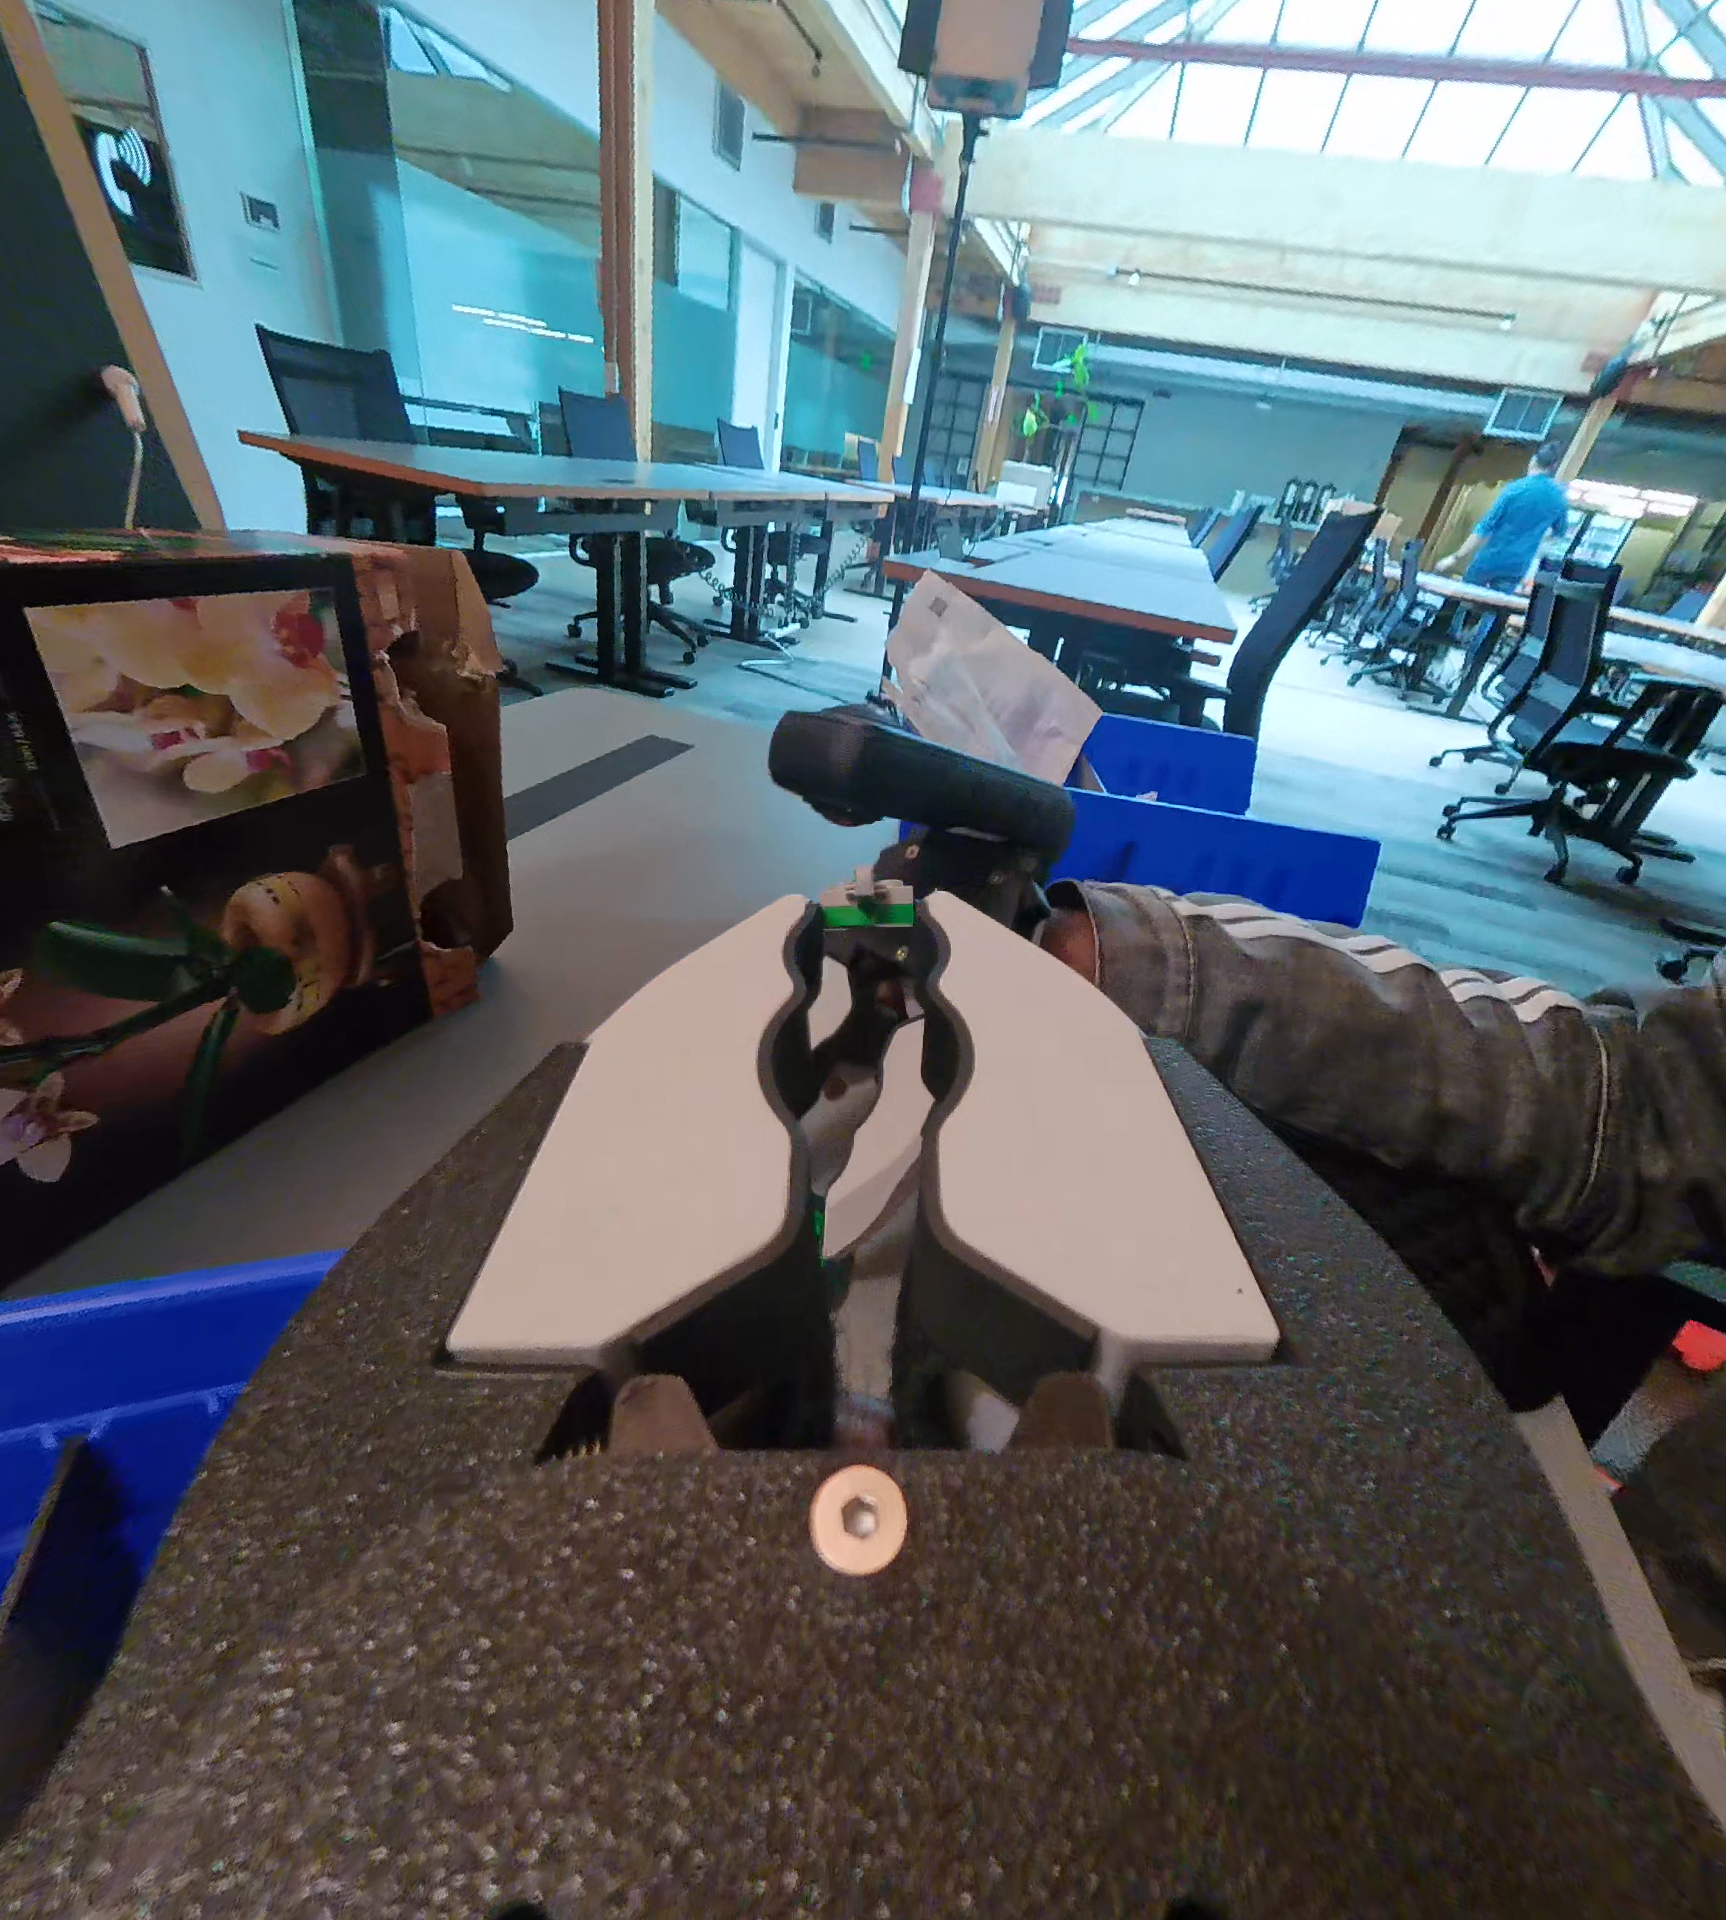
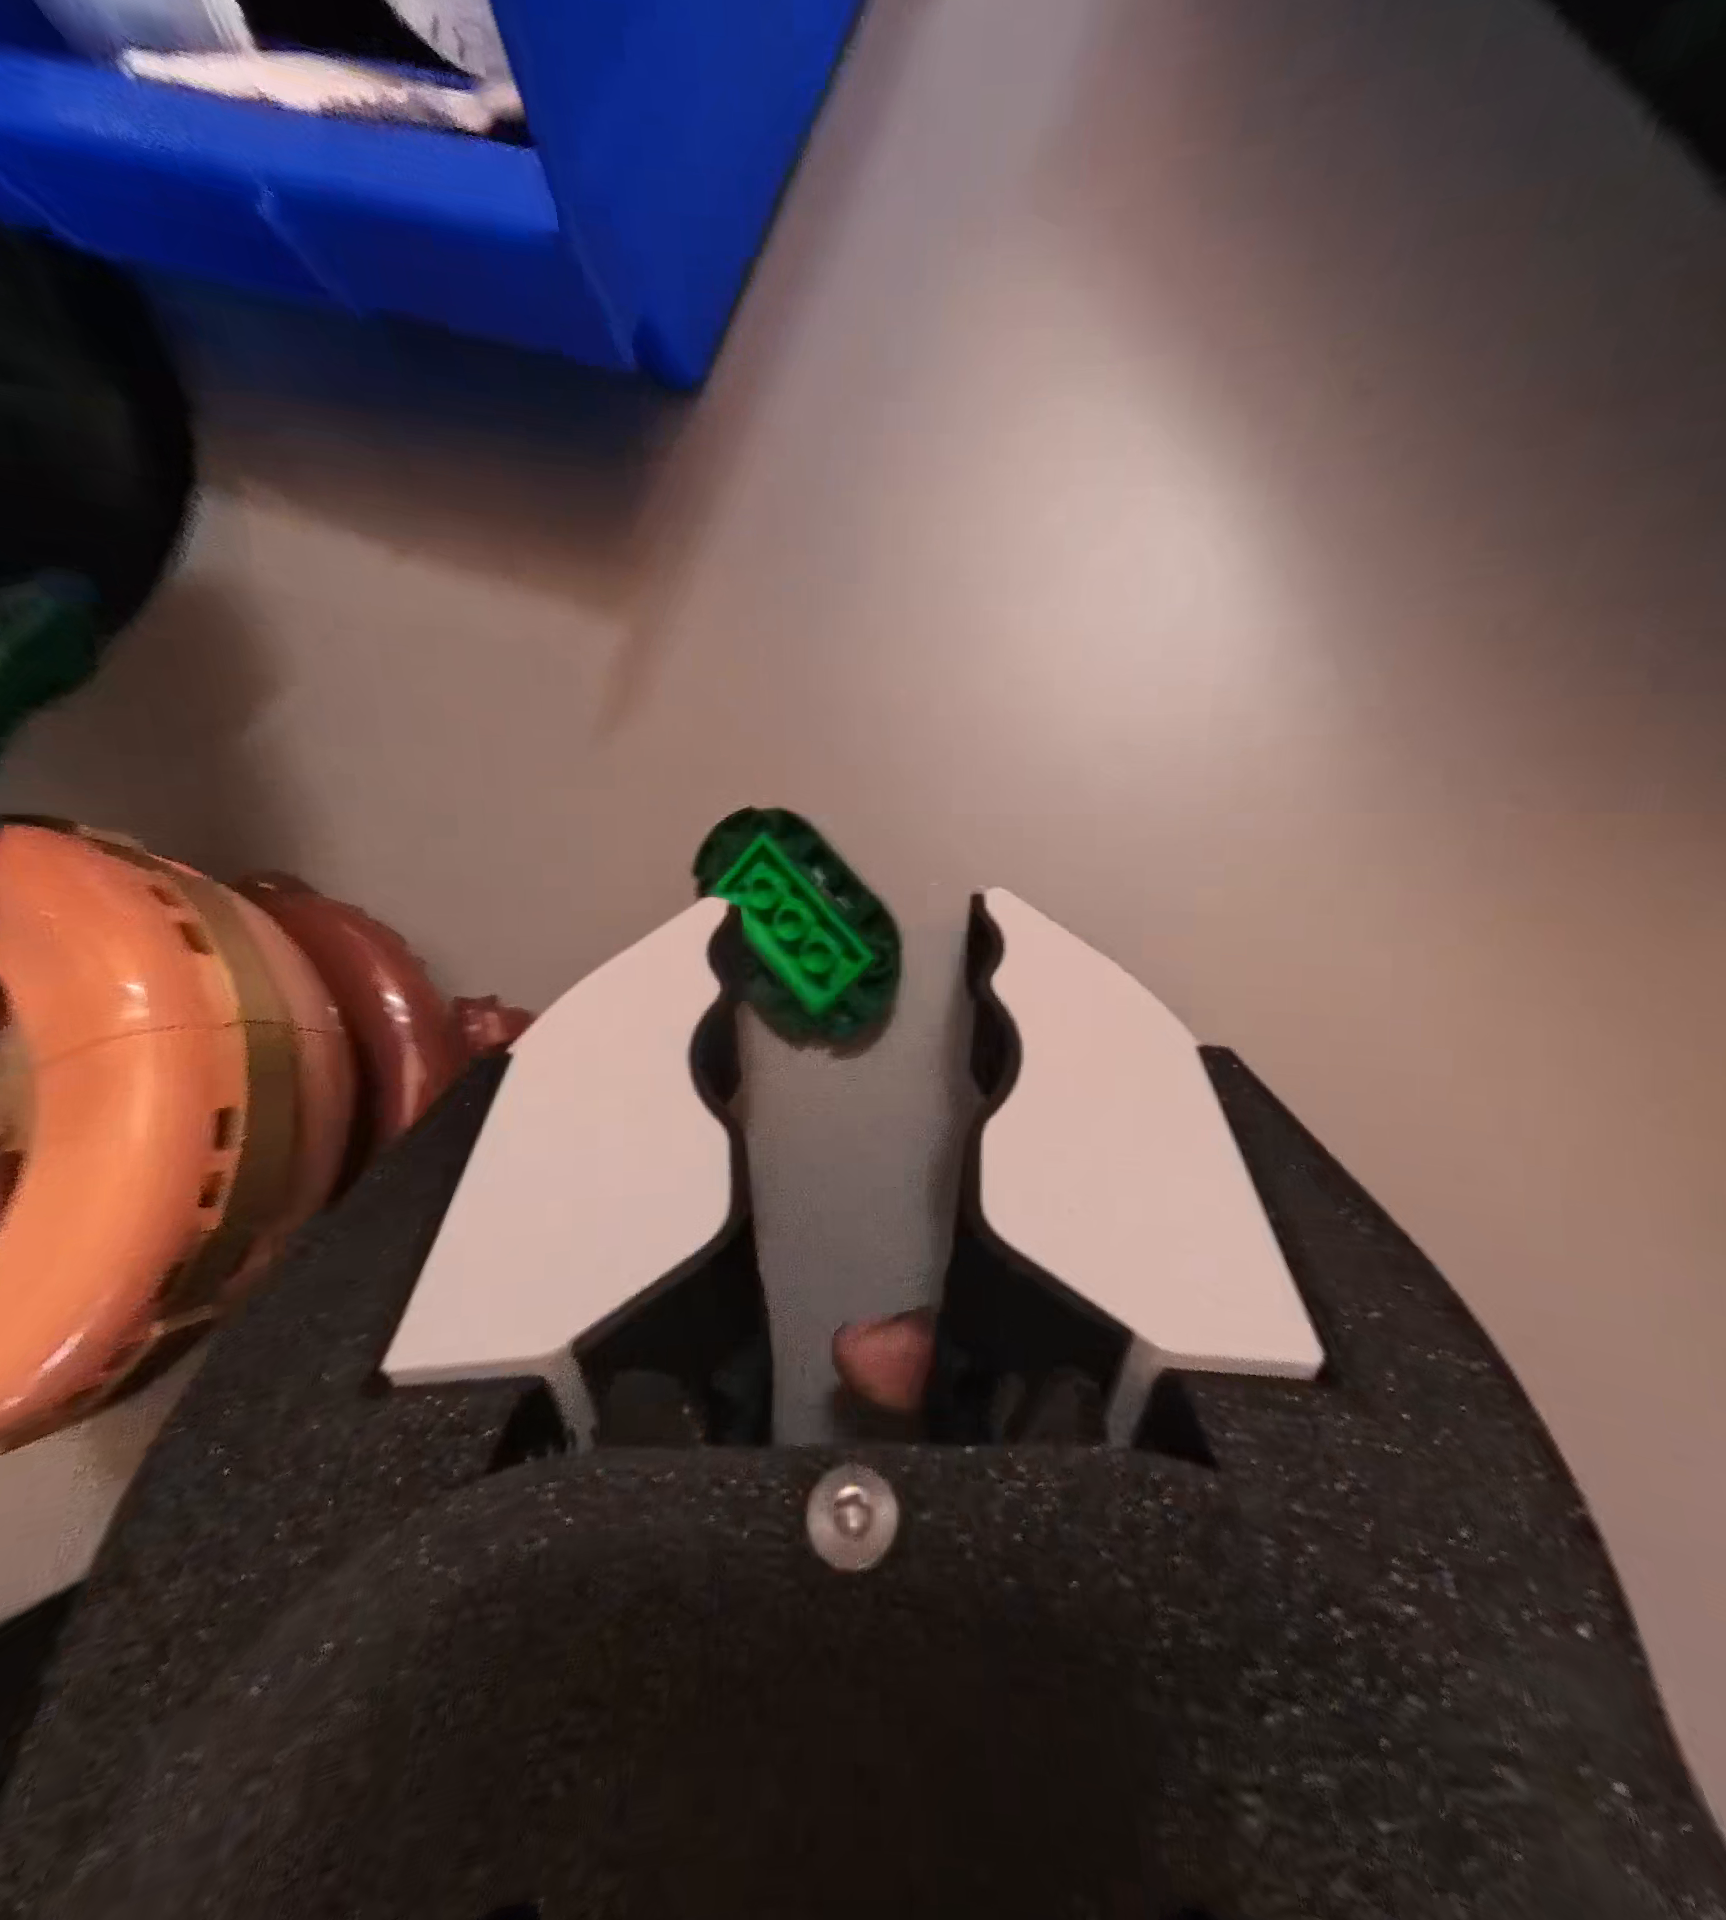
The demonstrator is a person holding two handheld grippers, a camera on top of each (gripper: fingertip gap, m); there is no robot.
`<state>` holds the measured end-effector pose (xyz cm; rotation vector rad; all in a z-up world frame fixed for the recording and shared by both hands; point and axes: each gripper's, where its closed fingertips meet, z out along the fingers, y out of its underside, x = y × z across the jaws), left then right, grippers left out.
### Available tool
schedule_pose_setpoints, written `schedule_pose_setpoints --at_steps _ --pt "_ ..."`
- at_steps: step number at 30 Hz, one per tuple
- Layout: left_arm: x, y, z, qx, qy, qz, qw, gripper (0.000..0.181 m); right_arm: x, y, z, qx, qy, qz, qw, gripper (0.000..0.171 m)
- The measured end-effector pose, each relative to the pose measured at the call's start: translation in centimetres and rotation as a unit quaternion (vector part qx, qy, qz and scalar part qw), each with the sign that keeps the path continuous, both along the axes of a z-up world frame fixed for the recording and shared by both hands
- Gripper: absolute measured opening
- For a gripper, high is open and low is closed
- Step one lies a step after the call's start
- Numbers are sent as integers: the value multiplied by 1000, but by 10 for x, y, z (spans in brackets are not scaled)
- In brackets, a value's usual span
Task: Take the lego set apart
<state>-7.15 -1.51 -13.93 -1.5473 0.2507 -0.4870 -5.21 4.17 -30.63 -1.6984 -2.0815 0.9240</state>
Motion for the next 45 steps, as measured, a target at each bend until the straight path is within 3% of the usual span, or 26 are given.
schedule_pose_setpoints --at_steps 2,4,8,14,18,26,35,45 --pt "2 0 -1 -3 -3 -6 1000 16 -8 8 16 81 60 10 995 44" --pt "4 0 -2 -5 -12 -19 1000 16 -17 4 59 146 189 35 970 44" --pt "17 -5 -1 -16 -70 -84 994 16 0 -44 148 202 461 118 856 29" --pt "28 -11 13 -8 -207 -167 964 16 8 -67 172 332 545 123 760 24" --pt "31 -9 12 -12 -234 -179 956 16 12 -70 183 370 568 104 728 18" --pt "36 -10 13 -13 -240 -187 953 16 11 -72 183 393 569 102 715 5" --pt "37 -10 14 -14 -253 -194 948 16 12 -70 186 402 574 95 708 10" --pt "37 -11 15 -13 -256 -197 946 16 10 -72 184 397 570 99 713 5"
